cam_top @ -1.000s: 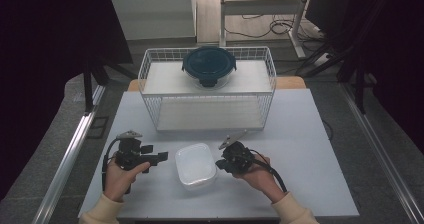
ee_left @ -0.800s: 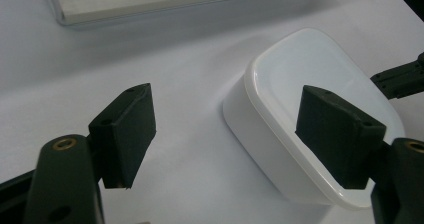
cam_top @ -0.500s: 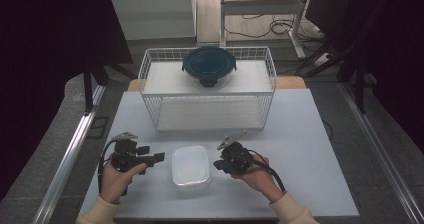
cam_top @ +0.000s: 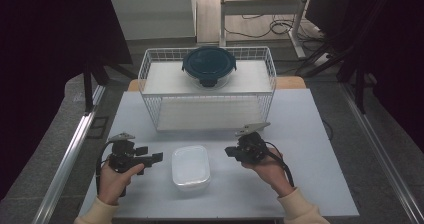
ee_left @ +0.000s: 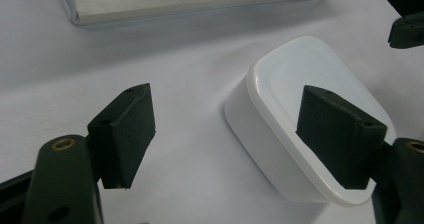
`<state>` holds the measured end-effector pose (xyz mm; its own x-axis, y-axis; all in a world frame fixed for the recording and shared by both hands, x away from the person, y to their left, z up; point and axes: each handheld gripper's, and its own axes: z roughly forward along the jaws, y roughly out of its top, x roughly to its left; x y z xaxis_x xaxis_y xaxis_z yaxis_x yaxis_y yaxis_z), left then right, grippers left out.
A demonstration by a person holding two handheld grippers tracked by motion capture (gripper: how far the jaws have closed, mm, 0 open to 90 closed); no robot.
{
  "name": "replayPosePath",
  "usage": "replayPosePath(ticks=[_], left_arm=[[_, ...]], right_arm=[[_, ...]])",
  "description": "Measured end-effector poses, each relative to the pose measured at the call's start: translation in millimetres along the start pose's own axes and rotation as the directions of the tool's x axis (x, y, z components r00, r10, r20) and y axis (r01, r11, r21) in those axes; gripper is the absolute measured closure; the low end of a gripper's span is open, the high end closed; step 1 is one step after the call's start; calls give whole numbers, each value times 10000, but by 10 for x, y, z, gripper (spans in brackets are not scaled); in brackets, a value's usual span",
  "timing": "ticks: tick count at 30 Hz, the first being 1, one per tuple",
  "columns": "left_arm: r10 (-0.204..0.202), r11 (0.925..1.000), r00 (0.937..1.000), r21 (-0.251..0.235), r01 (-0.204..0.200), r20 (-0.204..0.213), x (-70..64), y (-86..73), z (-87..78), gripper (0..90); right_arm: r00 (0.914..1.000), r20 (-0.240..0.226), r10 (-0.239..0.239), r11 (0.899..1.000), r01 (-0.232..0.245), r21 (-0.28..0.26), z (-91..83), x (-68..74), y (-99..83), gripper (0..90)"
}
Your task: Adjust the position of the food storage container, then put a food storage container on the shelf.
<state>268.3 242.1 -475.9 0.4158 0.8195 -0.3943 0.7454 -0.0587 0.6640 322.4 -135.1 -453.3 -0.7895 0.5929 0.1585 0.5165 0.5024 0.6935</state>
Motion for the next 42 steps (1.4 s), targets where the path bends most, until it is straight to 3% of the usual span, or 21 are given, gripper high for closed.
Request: replayPosePath(ticks=[3, 4, 5, 7, 9, 14, 19, 20, 22, 23, 24, 25, 30, 35, 36, 37, 38, 40, 42], left_arm=[[-62, 10000, 10000, -62, 62, -8, -7, -6, -19, 225], [-97, 9999, 10000, -118, 97, -5, -11, -6, -25, 225], [-220, 9995, 9996, -210, 223, 166, -20, -6, -46, 221], [-314, 9990, 9991, -294, 322, 268, -34, -10, -63, 219], [-314, 9990, 9992, -316, 322, 244, -42, -14, -68, 219], [-743, 9969, 9943, -189, 759, 761, -83, -73, -47, 219], [-964, 9952, 9911, -71, 975, 923, -82, -97, -31, 222], [-1229, 9922, 9865, -83, 1245, 1084, -62, -109, -34, 223], [-1388, 9900, 9832, -95, 1409, 1181, -50, -115, -32, 223], [-1665, 9855, 9751, -78, 1694, 1465, -36, -127, -17, 226], [-1665, 9855, 9751, -78, 1694, 1465, -36, -127, -17, 227], [-1837, 9825, 9680, -2, 1865, 1712, -38, -137, 14, 229], [-1945, 9808, 9608, 286, 1927, 1973, -67, -162, 106, 244], [-2440, 9698, 9422, 635, 2357, 2296, -56, -212, 239, 249], [-2440, 9698, 9422, 635, 2357, 2296, -56, -212, 239, 252], [-2650, 9643, 9336, 675, 2562, 2414, -41, -225, 270, 259], [-2650, 9643, 9336, 675, 2562, 2414, -41, -225, 270, 268], [-2865, 9581, 9232, 732, 2770, 2561, -13, -241, 309, 288], [-2967, 9549, 9164, 789, 2861, 2686, -4, -253, 333, 318]], right_arm=[[9994, -89, 334, 9993, -335, -191, 6, 4, 12, 571], [9994, -89, 334, 9993, -335, -191, 6, 4, 12, 571], [9986, -85, 522, 9982, -525, -307, 4, 16, 21, 487], [9976, -75, 695, 9969, -697, -376, 7, 27, 25, 428], [9960, -164, 873, 9955, -878, -355, 16, 32, 22, 400], [9910, -538, 1229, 9911, -1253, -440, 31, 54, 30, 374], [9845, -919, 1496, 9868, -1545, -485, 91, 70, 56, 365], [9820, -1038, 1576, 9855, -1631, -462, 112, 72, 61, 363], [9800, -1139, 1629, 9848, -1686, -425, 133, 75, 63, 362], [9771, -1266, 1710, 9838, -1762, -317, 178, 87, 59, 360], [9750, -1345, 1768, 9832, -1814, -224, 200, 94, 55, 360], [9723, -1434, 1844, 9819, -1888, -176, 228, 103, 48, 359], [9609, -1631, 2239, 9743, -2251, 118, 334, 139, 23, 360], [9481, -1833, 2597, 9656, -2577, 352, 459, 177, 11, 368], [9481, -1833, 2597, 9656, -2577, 352, 459, 177, 11, 368], [9449, -1830, 2714, 9624, -2687, 398, 495, 178, -5, 371], [9449, -1830, 2714, 9624, -2687, 398, 495, 178, -5, 371], [9332, -1975, 3001, 9539, -2956, 525, 546, 170, -33, 383], [9277, -2022, 3138, 9495, -3080, 600, 580, 160, -48, 409]])
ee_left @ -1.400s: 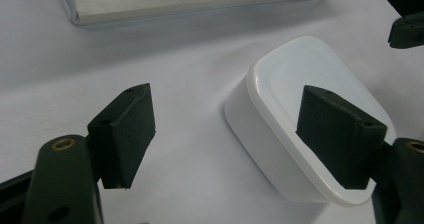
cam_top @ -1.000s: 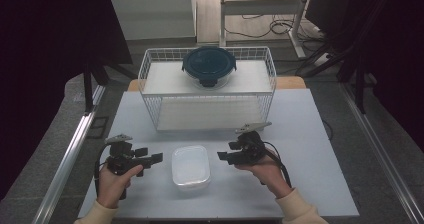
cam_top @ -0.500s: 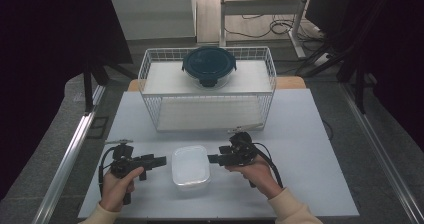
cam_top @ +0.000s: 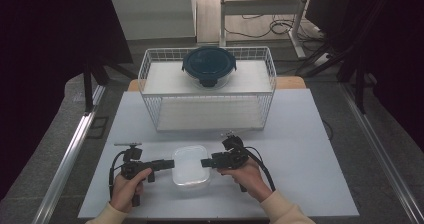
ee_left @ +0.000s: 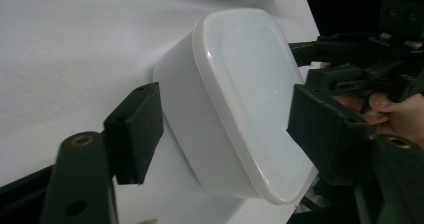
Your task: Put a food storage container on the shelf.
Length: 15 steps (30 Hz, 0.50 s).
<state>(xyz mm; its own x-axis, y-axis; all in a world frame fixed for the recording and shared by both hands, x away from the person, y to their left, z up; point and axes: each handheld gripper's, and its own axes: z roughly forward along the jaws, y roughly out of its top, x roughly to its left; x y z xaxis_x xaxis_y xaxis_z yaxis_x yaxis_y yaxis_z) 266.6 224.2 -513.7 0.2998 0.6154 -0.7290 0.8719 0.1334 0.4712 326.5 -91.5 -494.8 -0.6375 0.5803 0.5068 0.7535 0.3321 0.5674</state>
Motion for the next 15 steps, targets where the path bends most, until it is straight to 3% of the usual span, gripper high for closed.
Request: replayPosePath(ticks=[6, 8, 10, 14, 15], left_arm=[[-30, 9998, 10000, 196, 28, 87, 1, -18, 58, 446], [-119, 9992, 9991, 394, 103, 406, 11, -40, 101, 510], [-104, 9991, 9995, 405, 92, 301, 5, -46, 109, 534], [-56, 9999, 9997, 139, 53, 235, -11, -53, 77, 650], [-17, 10000, 9996, 60, 15, 279, -17, -54, 54, 669]], right_arm=[[9981, -451, 427, 9991, -424, 73, 34, -19, -14, 496], [9946, -694, 776, 9970, -779, -17, 23, -41, -25, 570], [9933, -788, 846, 9963, -854, -71, 15, -48, -27, 608], [9868, -957, 1308, 9912, -1321, -70, -12, -79, -39, 650], [9807, -1149, 1582, 9872, -1596, -35, -29, -101, -47, 672]])
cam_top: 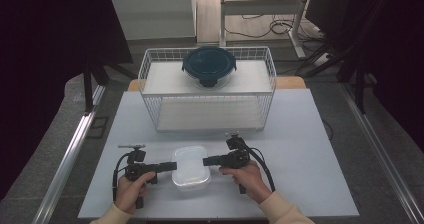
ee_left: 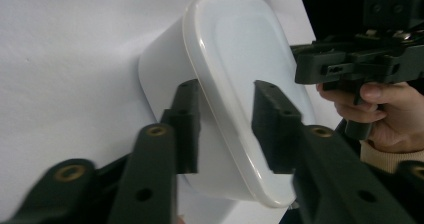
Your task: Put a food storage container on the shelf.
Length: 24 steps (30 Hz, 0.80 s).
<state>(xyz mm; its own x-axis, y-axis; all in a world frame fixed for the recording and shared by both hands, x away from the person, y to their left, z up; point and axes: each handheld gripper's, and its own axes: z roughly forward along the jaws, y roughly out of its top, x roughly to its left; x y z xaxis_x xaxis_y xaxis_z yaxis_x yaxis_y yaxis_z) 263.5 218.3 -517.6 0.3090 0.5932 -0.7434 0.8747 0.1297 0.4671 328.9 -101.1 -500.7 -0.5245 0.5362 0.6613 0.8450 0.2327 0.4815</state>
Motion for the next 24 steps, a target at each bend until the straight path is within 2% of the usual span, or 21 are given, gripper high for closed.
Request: replayPosePath(ticks=[5, 11, 14, 21, 24], left_arm=[[124, 9999, 9999, -23, -124, 29, -22, -1, -26, 696], [541, 9983, 9985, -189, -543, -108, -71, 16, -112, 744], [651, 9973, 9979, -326, -651, -10, -105, 24, -155, 776], [745, 9966, 9972, -341, -743, 37, -132, 26, -171, 787], [951, 9943, 9954, -495, -947, 60, -193, 40, -219, 787]], right_arm=[[9997, -226, 92, 10000, -92, -8, -54, 17, -18, 705], [9958, -898, 168, 9997, -182, -138, -126, 49, -9, 778], [9960, -892, 32, 9998, -51, -211, -159, 72, -1, 807], [9950, -633, -776, 9963, 751, -407, -213, 150, 18, 808], [9923, -640, -1056, 9934, 1024, -521, -250, 195, 31, 809]])
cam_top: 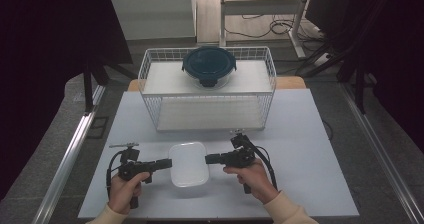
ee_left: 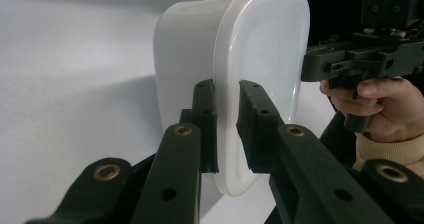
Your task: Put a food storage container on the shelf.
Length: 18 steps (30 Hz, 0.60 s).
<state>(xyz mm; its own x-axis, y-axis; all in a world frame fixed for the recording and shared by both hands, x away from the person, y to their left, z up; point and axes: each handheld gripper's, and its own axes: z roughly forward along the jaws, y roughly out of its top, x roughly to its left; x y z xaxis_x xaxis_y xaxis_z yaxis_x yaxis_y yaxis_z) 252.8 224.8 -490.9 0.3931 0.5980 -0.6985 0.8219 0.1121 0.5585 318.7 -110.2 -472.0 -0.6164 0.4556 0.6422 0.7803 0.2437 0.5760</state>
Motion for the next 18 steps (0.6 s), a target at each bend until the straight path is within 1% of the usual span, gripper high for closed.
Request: replayPosePath(ticks=[2, 3, 4, 6, 7, 8, 9, 11, 12, 13, 14, 15, 16, 18], left_arm=[[136, 9999, 9999, -67, -136, 4, -39, 14, -30, 788], [136, 9999, 9999, -67, -136, 4, -39, 14, -30, 788], [307, 9994, 9995, -137, -307, 3, -77, 29, -56, 788], [443, 9988, 9990, -211, -443, -10, -116, 45, -78, 788], [443, 9988, 9990, -211, -443, -10, -116, 45, -78, 788], [516, 9984, 9987, -226, -516, 4, -133, 56, -90, 788], [578, 9980, 9983, -243, -577, 13, -152, 70, -103, 788], [682, 9972, 9977, -325, -680, 51, -191, 103, -131, 787], [858, 9954, 9963, -421, -855, 43, -238, 146, -159, 787], [858, 9954, 9963, -421, -855, 43, -238, 146, -159, 786], [1015, 9934, 9948, -533, -1012, 28, -291, 197, -185, 786], [1015, 9934, 9948, -533, -1012, 28, -291, 197, -185, 786], [1160, 9913, 9932, -627, -1159, -16, -348, 255, -207, 785], [1358, 9885, 9907, -668, -1358, -56, -404, 324, -224, 785]], right_arm=[[9998, -21, -202, 9998, 202, -55, -26, 37, 17, 809], [9998, -21, -202, 9998, 202, -55, -26, 37, 17, 809], [9992, -33, -392, 9991, 392, -146, -53, 77, 34, 809], [9982, 10, -605, 9979, 605, -218, -79, 116, 51, 809], [9982, 10, -605, 9979, 605, -218, -79, 116, 51, 809], [9969, 47, -785, 9965, 786, -298, -106, 155, 69, 809], [9969, 47, -785, 9965, 786, -298, -106, 155, 69, 809], [9953, 87, -964, 9945, 967, -394, -138, 198, 92, 808], [9928, 146, -1187, 9916, 1193, -508, -175, 246, 128, 808], [9928, 146, -1187, 9916, 1193, -508, -175, 246, 128, 808], [9894, 224, -1432, 9877, 1443, -595, -216, 296, 174, 808], [9894, 224, -1432, 9877, 1443, -595, -216, 296, 174, 808], [9859, 266, -1649, 9834, 1665, -718, -261, 337, 228, 808], [9825, 344, -1830, 9792, 1853, -829, -306, 376, 278, 807]])
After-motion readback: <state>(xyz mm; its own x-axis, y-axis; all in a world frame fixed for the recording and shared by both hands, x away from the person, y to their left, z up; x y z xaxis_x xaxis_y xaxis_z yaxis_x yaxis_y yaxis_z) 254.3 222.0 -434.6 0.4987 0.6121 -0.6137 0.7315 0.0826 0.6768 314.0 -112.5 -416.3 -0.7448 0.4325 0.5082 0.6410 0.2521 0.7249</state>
